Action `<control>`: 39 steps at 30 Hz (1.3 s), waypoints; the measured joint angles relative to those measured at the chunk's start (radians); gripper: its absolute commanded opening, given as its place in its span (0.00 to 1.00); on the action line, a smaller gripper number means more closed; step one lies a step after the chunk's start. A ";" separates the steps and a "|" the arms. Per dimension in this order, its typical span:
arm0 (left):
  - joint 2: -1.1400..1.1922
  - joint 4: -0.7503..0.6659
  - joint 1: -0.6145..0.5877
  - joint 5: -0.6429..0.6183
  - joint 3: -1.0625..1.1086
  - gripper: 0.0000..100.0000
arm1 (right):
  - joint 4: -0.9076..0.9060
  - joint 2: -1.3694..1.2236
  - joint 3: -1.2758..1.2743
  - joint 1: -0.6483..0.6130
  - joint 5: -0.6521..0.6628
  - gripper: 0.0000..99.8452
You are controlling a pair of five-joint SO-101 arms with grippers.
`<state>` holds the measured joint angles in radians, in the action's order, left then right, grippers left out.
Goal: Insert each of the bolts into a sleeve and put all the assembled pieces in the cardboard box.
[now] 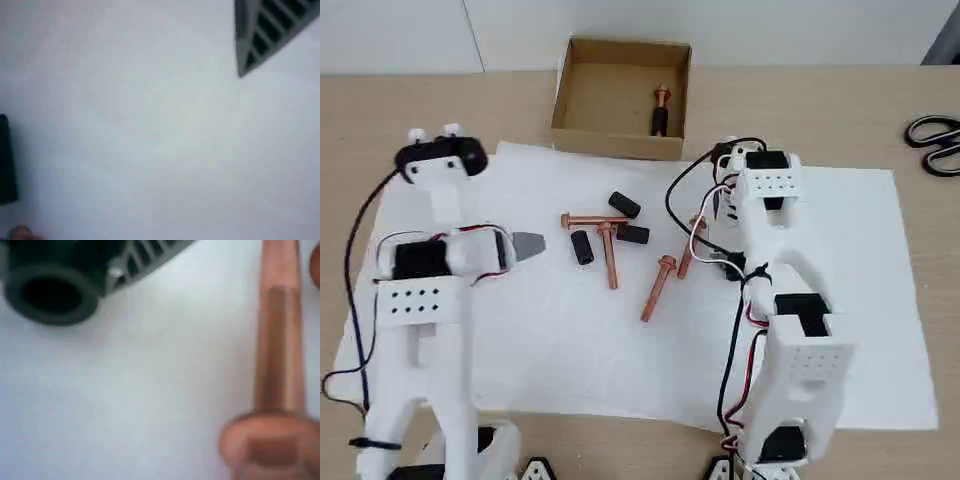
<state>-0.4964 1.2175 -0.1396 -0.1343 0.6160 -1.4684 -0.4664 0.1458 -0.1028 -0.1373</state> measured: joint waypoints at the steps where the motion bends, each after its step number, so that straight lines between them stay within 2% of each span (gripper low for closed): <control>1: 0.000 0.000 0.031 0.012 0.000 0.33 | -0.005 0.017 -0.002 0.005 0.005 0.00; 9: 0.000 0.055 0.331 0.129 -0.051 0.33 | -0.043 0.227 -0.002 0.018 0.035 0.00; 12: 0.028 0.049 0.405 0.133 -0.055 0.33 | -0.063 0.235 -0.002 0.034 0.035 0.00; 18: 0.295 0.021 0.431 0.109 -0.166 0.33 | -0.083 0.235 -0.003 0.077 0.037 0.00; 28: 0.738 0.183 0.520 0.066 -0.654 0.33 | -0.083 0.235 -0.003 0.100 0.037 0.00; 32: 0.845 0.236 0.565 0.015 -0.770 0.33 | -0.083 0.235 -0.003 0.100 0.037 0.00; 39: 0.899 0.319 0.566 -0.041 -0.853 0.33 | -0.081 0.235 -0.003 0.100 0.037 0.00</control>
<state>0.4028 1.5367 0.4266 -0.1757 -0.2371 -1.5497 -0.2317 0.1427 -0.0031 -0.1005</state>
